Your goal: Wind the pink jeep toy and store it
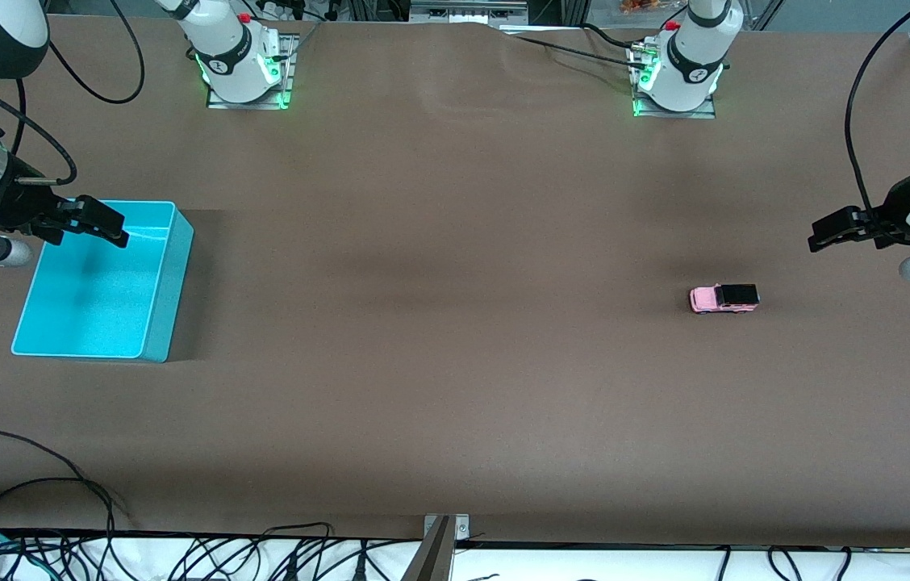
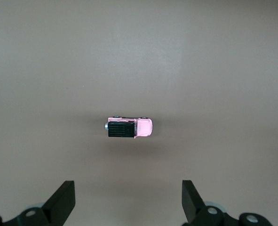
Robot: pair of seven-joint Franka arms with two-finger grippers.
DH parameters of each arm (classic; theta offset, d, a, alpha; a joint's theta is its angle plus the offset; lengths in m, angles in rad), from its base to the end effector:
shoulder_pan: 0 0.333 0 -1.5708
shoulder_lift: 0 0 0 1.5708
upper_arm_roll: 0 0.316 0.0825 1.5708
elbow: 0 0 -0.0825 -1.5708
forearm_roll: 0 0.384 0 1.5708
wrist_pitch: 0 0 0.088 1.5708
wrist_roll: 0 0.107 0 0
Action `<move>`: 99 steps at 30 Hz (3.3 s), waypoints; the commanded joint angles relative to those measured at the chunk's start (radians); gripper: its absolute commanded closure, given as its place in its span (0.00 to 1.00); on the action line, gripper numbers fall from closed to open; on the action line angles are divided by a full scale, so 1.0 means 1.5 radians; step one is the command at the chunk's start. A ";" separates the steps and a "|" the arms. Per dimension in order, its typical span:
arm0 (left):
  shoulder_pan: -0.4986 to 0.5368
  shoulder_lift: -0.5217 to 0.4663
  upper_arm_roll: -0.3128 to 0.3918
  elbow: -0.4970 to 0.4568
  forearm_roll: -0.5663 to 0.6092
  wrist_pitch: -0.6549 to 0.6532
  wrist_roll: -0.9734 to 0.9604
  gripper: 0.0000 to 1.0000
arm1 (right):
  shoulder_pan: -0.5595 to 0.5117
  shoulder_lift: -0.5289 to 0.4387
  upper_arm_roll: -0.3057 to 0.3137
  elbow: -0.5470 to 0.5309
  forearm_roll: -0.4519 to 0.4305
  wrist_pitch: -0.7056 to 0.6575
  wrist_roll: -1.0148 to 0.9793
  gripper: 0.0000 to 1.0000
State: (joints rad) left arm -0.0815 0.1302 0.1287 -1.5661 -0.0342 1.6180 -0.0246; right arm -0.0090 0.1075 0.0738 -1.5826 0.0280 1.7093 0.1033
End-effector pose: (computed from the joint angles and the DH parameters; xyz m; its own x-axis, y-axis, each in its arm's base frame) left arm 0.5930 0.0201 0.5564 0.9943 0.0734 -0.0775 0.0748 -0.9971 0.0154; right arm 0.5957 0.0392 0.5695 0.9990 -0.0429 0.0156 -0.0423 -0.9984 -0.0375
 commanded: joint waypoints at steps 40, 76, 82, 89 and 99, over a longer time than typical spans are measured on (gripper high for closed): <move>0.013 0.037 0.006 0.009 -0.012 0.003 -0.123 0.00 | 0.002 -0.003 0.000 0.007 -0.008 -0.011 -0.009 0.00; 0.019 0.149 0.006 -0.194 -0.011 0.316 -0.867 0.00 | 0.002 -0.003 0.000 0.007 -0.008 -0.011 -0.009 0.00; 0.036 0.162 0.005 -0.246 -0.019 0.382 -0.910 0.00 | 0.002 -0.003 0.000 0.007 -0.008 -0.011 -0.009 0.00; 0.039 0.164 0.004 -0.293 -0.059 0.430 -0.914 0.00 | 0.002 -0.003 0.000 0.007 -0.008 -0.011 -0.009 0.00; 0.036 0.163 0.003 -0.383 -0.097 0.555 -0.913 0.00 | 0.002 -0.003 0.000 0.007 -0.008 -0.012 -0.009 0.00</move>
State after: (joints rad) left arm -0.0227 0.3899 0.1368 -2.0699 -0.1518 2.3658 -1.3884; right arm -0.0088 0.1074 0.0738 -1.5824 0.0279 1.7083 0.1033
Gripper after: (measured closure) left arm 0.000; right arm 0.000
